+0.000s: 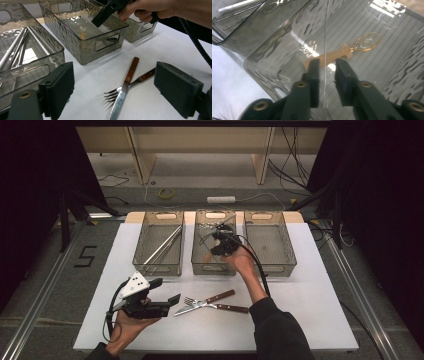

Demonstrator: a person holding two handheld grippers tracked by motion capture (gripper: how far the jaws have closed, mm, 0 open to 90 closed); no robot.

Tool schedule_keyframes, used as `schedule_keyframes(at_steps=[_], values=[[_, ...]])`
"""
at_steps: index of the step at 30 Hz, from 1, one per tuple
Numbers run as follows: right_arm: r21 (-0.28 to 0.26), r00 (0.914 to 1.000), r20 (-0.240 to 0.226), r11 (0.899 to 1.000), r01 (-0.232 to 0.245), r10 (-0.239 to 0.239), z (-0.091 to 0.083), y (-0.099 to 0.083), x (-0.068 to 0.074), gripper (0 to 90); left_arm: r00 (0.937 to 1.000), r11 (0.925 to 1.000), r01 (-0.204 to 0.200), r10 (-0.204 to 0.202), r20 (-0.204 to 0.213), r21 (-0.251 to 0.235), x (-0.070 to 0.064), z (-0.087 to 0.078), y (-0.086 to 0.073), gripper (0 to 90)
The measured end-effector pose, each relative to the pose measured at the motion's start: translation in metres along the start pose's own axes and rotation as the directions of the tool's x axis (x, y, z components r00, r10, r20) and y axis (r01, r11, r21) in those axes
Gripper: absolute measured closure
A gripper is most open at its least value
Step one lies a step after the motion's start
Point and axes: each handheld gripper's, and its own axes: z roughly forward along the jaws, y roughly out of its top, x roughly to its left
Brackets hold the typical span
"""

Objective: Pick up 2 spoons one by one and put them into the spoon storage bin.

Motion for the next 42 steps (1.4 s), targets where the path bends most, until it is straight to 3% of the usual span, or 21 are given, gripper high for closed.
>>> schedule_keyframes(at_steps=[9,17,24,32,42], values=[[-0.082,0.9951,-0.083,0.996,0.046,-0.053,-0.026,-0.005,0.005,52.6,1.0,1.0,0.001,-0.001,-0.005,0.001,0.001,0.0,0.0,16.2],[-0.144,0.987,-0.127,0.986,0.08,-0.098,-0.047,-0.028,0.019,42.2,1.0,1.0,-0.002,0.002,-0.009,0.001,0.002,0.0,0.0,16.0],[-0.184,0.9838,-0.133,0.978,0.095,-0.121,-0.058,-0.05,0.027,37.3,0.9999,1.0,0.003,-0.004,-0.012,-0.006,0.002,0.0,0.0,16.0],[-0.221,0.9843,-0.153,0.974,0.051,-0.087,-0.062,-0.077,0.03,35.4,0.9999,1.0,0.002,-0.002,-0.012,-0.006,0.002,0.0,0.0,16.0],[-0.159,0.9846,-0.142,0.984,0.079,-0.102,-0.043,-0.093,0.029,38.5,0.9999,1.0,-0.008,0.008,-0.009,-0.004,0.001,-0.001,0.001,16.0]])
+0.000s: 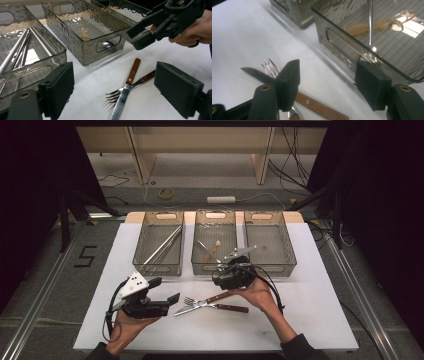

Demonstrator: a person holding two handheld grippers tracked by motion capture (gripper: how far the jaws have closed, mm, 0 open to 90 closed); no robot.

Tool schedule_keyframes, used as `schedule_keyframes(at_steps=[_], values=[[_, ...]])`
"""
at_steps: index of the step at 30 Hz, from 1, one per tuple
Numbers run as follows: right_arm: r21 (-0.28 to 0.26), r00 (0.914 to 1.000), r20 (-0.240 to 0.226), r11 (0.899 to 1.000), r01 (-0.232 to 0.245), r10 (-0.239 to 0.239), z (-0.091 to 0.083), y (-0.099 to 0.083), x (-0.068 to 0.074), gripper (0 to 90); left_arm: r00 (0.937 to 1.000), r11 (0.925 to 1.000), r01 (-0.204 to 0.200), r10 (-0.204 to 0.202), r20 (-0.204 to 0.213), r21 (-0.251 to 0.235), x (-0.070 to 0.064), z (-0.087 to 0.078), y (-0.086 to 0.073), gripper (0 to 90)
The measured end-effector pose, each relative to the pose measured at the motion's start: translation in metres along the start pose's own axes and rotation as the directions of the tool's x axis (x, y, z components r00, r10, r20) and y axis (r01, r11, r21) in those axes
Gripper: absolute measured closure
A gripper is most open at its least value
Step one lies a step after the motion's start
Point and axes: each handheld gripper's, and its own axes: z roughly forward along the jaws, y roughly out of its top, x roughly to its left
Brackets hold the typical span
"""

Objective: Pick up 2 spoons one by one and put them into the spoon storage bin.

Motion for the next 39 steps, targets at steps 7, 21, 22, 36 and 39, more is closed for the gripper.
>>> schedule_keyframes(at_steps=[7,21,22,36,39], values=[[0.046,1.0,0.0,0.999,0.001,-0.001,0.01,-0.006,-0.004,54.6,1.0,1.0,0.0,0.0,0.0,0.0,0.0,0.0,0.0,16.0],[0.147,0.9997,0.023,0.989,0.007,-0.011,0.03,-0.022,-0.013,78.2,1.0,1.0,-0.002,0.002,0.0,-0.001,0.0,0.0,0.0,16.0],[0.152,0.9996,0.025,0.988,0.012,-0.016,0.031,-0.023,-0.013,79.8,1.0,1.0,-0.002,0.002,0.001,-0.001,0.0,0.0,0.0,16.0],[0.215,0.9983,0.047,0.976,0.024,-0.035,0.037,-0.028,-0.016,90.0,1.0,1.0,-0.002,0.002,0.0,-0.001,0.0,0.0,0.0,16.0],[0.23,0.9982,0.048,0.973,0.023,-0.035,0.038,-0.029,-0.015,90.0,1.0,1.0,-0.003,0.003,0.0,0.0,0.0,0.0,0.0,16.0]])
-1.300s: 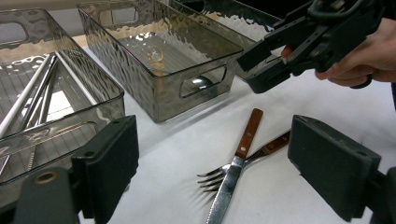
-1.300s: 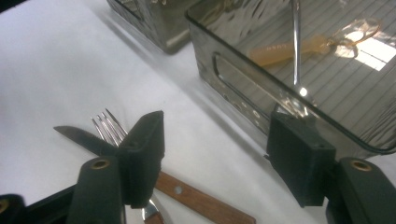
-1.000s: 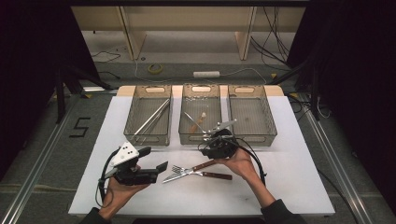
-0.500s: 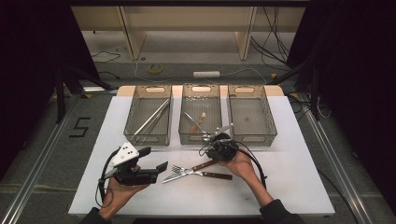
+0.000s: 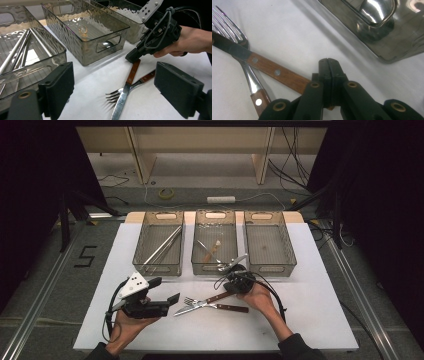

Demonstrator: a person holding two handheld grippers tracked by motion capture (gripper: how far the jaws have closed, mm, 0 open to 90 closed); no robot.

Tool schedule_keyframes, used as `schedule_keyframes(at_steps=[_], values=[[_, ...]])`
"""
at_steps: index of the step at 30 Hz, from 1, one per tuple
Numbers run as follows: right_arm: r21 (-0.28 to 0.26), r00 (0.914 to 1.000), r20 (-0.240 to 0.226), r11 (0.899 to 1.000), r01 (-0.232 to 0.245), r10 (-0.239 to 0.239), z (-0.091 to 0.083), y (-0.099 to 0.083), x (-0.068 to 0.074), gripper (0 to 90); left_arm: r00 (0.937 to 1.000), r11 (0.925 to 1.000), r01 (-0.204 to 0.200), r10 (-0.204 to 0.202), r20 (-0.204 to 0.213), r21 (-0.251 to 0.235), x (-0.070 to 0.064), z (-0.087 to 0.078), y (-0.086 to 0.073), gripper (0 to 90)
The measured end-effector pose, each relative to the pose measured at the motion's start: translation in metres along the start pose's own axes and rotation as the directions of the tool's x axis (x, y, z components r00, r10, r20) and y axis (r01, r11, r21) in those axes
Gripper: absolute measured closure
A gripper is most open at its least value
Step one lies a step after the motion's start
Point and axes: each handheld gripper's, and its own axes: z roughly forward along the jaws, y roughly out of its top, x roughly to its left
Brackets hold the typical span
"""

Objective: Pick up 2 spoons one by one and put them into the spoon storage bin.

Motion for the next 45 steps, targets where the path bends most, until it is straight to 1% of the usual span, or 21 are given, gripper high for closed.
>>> schedule_keyframes(at_steps=[4,12,17,21,29,35,39,45], values=[[0.01,0.9999,-0.008,1.0,-0.006,0.006,-0.001,0.0,0.0,90.0,1.0,1.0,0.001,-0.001,0.0,-0.001,0.0,0.0,0.0,16.0],[0.057,0.9994,-0.03,0.998,-0.018,0.02,-0.006,-0.004,0.002,90.0,1.0,1.0,0.001,-0.001,-0.001,0.001,0.0,0.0,0.0,16.0],[0.091,0.9994,-0.035,0.996,-0.003,0.006,-0.011,-0.009,0.007,90.0,1.0,1.0,0.007,-0.007,-0.002,-0.002,0.0,0.0,0.0,16.0],[0.108,0.9992,-0.039,0.994,0.009,-0.005,-0.015,-0.014,0.01,90.0,1.0,1.0,0.001,-0.001,-0.001,0.001,0.001,-0.001,0.0,16.0],[0.121,0.9988,-0.048,0.993,0.013,-0.008,-0.02,-0.022,0.016,90.0,1.0,1.0,0.0,0.0,-0.001,0.004,0.0,0.0,0.0,16.0],[0.129,0.9984,-0.053,0.991,0.028,-0.021,-0.024,-0.028,0.024,90.0,1.0,1.0,0.002,-0.002,-0.002,0.004,0.0,0.0,0.0,16.0],[0.139,0.9968,-0.064,0.989,0.056,-0.048,-0.026,-0.032,0.03,90.0,1.0,1.0,0.0,0.0,-0.003,0.004,0.0,0.0,0.0,16.0],[0.152,0.9944,-0.08,0.985,0.08,-0.068,-0.029,-0.037,0.038,90.0,1.0,1.0,-0.001,0.001,-0.004,0.003,0.0,0.0,0.0,16.0]])
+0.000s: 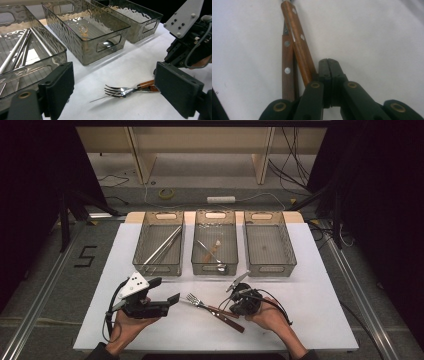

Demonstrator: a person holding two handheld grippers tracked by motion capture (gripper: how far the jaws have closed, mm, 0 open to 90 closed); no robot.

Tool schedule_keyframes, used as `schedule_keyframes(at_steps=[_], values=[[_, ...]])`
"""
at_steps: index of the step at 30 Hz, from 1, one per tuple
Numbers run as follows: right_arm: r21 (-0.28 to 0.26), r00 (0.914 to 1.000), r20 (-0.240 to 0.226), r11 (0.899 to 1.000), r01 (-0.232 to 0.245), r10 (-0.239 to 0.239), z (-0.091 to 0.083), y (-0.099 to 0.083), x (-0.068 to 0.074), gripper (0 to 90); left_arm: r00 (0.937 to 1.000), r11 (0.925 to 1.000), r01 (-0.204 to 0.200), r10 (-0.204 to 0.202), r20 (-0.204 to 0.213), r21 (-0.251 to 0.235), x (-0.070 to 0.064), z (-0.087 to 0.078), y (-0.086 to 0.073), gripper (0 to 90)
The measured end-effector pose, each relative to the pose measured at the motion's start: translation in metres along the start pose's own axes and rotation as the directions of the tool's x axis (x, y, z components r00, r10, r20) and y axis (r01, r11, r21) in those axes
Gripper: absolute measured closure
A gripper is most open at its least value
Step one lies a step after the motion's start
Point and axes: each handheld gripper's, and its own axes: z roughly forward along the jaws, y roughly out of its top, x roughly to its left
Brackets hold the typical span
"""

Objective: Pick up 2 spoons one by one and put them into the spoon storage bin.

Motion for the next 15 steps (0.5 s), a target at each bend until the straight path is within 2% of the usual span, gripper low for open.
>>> schedule_keyframes(at_steps=[2,7,9,15], values=[[0.004,0.9999,-0.009,1.0,0.004,-0.004,0.0,-0.001,0.002,90.0,1.0,1.0,0.002,-0.002,-0.001,0.0,0.0,0.0,0.0,16.0],[0.01,0.9999,0.0,1.0,0.013,-0.013,-0.001,0.0,0.003,90.0,1.0,1.0,0.001,-0.001,-0.002,0.001,0.0,0.0,0.0,16.0],[-0.003,0.9997,0.015,1.0,0.019,-0.019,-0.004,0.001,0.001,85.3,1.0,1.0,0.0,-0.001,-0.002,0.0,0.0,0.0,0.0,16.0],[-0.057,0.9992,-0.021,0.998,0.032,-0.033,-0.012,0.008,-0.002,74.1,1.0,1.0,-0.001,0.001,-0.003,0.002,0.0,0.0,0.0,16.0]])
